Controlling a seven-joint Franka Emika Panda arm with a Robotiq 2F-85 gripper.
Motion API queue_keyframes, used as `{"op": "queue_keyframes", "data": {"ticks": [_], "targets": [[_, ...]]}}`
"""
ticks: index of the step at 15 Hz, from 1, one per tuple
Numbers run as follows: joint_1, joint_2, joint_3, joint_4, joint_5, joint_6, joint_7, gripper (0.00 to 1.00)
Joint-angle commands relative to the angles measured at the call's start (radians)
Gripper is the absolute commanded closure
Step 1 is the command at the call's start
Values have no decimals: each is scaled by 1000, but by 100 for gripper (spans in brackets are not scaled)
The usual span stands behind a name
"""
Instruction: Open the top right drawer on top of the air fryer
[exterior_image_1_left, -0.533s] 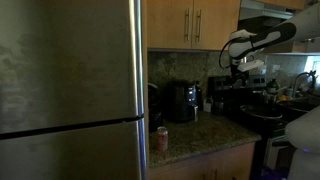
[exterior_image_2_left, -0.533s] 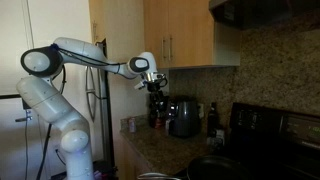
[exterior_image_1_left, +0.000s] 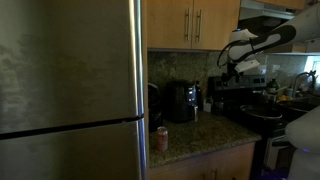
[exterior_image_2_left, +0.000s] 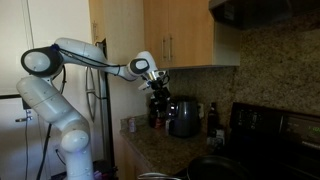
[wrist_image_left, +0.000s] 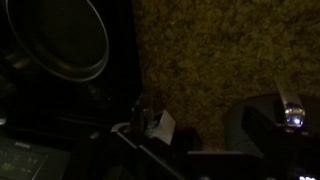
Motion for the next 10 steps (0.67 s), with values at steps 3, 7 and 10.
{"op": "queue_keyframes", "data": {"ticks": [3, 7, 10], "targets": [[52, -148, -12, 40, 39, 114, -62, 0], [32, -108, 7, 40, 16, 97, -24, 0], [51, -144, 26, 28, 9, 139, -22, 0]]}}
